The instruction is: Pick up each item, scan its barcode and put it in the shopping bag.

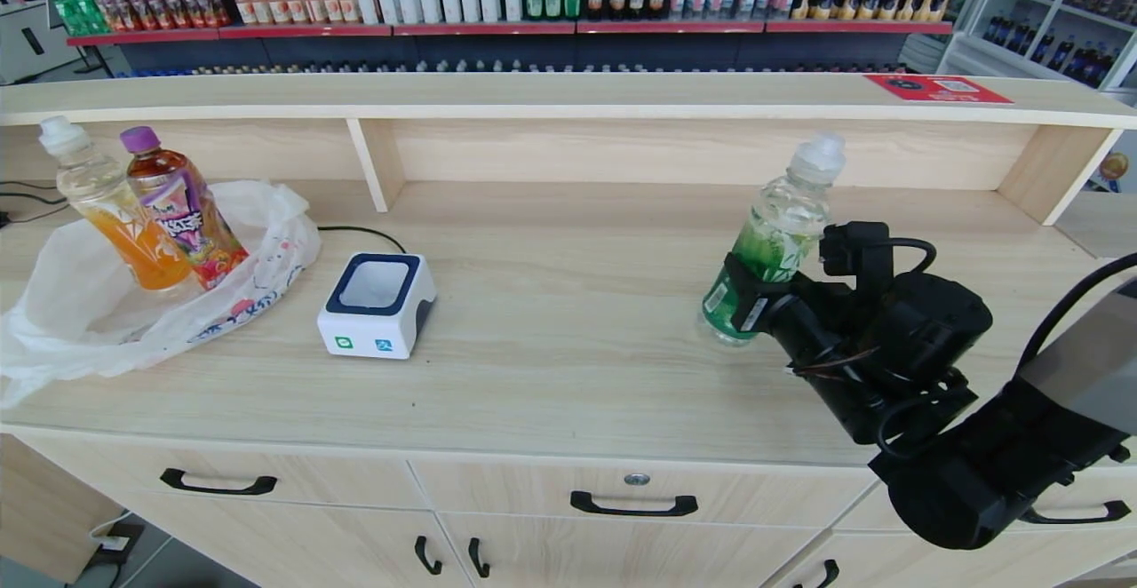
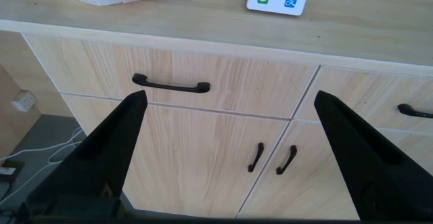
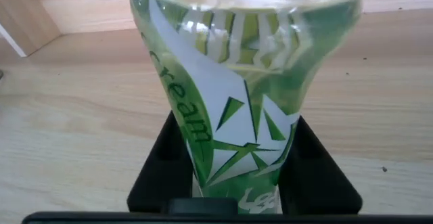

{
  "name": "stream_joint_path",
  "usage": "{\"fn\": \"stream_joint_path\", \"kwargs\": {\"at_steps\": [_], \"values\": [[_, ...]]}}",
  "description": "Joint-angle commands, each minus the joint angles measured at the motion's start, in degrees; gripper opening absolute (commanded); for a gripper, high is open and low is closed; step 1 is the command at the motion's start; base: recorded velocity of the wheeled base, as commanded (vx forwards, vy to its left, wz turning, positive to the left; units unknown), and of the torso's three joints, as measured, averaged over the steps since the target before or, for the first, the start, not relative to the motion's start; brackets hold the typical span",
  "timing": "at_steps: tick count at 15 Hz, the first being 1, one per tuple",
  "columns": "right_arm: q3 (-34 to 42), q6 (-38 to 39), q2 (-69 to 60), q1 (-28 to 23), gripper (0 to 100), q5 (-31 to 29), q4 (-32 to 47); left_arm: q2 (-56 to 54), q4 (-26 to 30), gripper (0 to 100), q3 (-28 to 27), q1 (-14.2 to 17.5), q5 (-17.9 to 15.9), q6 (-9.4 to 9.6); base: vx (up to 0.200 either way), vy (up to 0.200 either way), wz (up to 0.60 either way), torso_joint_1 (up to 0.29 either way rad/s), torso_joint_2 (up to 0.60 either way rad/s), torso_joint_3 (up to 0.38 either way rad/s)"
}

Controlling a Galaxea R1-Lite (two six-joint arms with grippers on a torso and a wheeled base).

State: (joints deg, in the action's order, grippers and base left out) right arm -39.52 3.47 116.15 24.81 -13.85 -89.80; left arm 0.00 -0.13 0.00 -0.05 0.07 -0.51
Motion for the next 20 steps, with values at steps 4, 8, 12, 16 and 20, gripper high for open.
{"fn": "stream_joint_path", "kwargs": {"at_steps": [4, 8, 12, 16, 20], "values": [[0.4, 0.2, -2.1, 0.2, 0, 0.0, -0.2, 0.0, 0.0, 100, 0.0, 0.0, 0.0, -0.02, 0.000, 0.000, 0.00, 0.000, 0.00, 0.000], [0.6, 0.3, -3.8, 0.2, 0, 0.0, -0.2, 0.0, 0.0, 100, 0.0, 0.0, 0.0, -0.02, 0.000, 0.000, 0.00, 0.000, 0.00, 0.000], [1.2, 0.2, -6.7, 0.3, 0, 0.0, -0.2, 0.0, 0.0, 100, 0.0, 0.0, 0.0, -0.02, 0.000, 0.000, 0.00, 0.000, 0.00, 0.000], [1.6, -0.6, -9.6, 2.0, 0, 6.7, -0.2, 0.0, 0.0, 100, 0.0, 0.0, 0.0, -0.02, 0.000, 0.000, 0.00, 0.000, 0.00, 0.000], [2.4, -1.3, -12.9, 7.3, 0, 7.9, -0.2, 0.0, 0.0, 100, 0.0, 0.0, 0.0, 0.16, 0.000, 0.000, 0.00, 0.000, 0.00, 0.000]]}}
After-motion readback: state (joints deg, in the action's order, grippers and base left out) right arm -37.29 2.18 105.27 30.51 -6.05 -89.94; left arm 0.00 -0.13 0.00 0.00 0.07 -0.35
